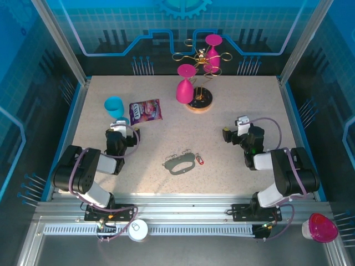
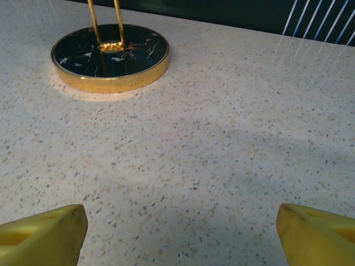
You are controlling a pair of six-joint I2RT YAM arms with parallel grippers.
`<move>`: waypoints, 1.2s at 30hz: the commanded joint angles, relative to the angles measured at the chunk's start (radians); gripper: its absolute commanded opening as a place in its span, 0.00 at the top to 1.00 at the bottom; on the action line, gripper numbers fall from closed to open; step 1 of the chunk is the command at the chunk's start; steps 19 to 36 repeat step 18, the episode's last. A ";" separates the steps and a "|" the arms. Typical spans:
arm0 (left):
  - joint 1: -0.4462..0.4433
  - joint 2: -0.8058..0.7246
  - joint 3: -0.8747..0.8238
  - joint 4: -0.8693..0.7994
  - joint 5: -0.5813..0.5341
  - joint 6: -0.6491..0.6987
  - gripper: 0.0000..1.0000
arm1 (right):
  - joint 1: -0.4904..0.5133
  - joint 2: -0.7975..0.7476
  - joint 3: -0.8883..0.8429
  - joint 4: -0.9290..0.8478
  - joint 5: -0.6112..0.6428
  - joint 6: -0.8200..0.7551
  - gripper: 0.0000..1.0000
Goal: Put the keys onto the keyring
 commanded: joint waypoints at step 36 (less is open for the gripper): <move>0.076 -0.018 0.083 -0.078 0.142 -0.031 0.01 | -0.019 0.007 0.041 -0.001 0.035 0.038 0.00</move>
